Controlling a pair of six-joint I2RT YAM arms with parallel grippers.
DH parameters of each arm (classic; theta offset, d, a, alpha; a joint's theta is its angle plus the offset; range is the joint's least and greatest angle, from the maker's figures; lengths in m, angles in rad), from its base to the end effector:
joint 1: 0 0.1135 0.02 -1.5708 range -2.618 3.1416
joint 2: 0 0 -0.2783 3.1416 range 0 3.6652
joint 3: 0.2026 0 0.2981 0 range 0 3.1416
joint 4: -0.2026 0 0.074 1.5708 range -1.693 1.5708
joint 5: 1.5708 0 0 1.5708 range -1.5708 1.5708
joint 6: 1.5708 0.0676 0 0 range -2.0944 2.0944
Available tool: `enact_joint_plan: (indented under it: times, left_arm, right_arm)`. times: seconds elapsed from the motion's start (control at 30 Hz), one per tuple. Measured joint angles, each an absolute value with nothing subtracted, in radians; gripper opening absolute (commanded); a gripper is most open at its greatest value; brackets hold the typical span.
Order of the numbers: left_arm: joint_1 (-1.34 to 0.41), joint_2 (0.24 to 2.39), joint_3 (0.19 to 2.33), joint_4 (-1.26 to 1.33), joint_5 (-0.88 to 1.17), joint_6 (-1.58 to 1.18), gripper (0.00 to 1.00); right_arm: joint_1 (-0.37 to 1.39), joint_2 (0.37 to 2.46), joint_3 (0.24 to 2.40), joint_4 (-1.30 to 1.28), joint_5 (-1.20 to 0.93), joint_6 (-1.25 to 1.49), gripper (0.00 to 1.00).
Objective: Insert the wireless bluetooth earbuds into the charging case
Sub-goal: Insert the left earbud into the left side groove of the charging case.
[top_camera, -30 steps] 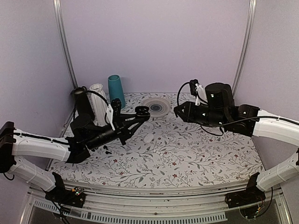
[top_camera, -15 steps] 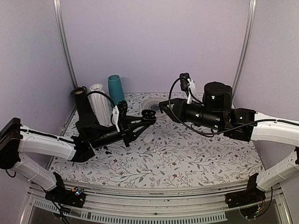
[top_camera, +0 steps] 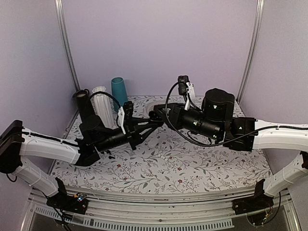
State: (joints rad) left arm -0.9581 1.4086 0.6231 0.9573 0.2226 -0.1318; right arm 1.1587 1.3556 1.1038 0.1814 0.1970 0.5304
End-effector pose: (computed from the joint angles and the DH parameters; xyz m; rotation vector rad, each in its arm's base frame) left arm 0.1959 -0.3046 0.2480 0.7718 1.2725 -1.0499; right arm 0.1716 0.3596 0.3609 -0.3891 1.7213 1.1092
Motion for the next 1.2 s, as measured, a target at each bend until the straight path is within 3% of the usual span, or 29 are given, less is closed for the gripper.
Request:
enact_joint_plan:
  times: [1.2]
  left_arm:
    - [-0.988,1.407,0.639,0.934,0.186,-0.120,0.00]
  right_arm:
    - [1.194,1.423,1.087,0.288,0.279,0.530,0.05]
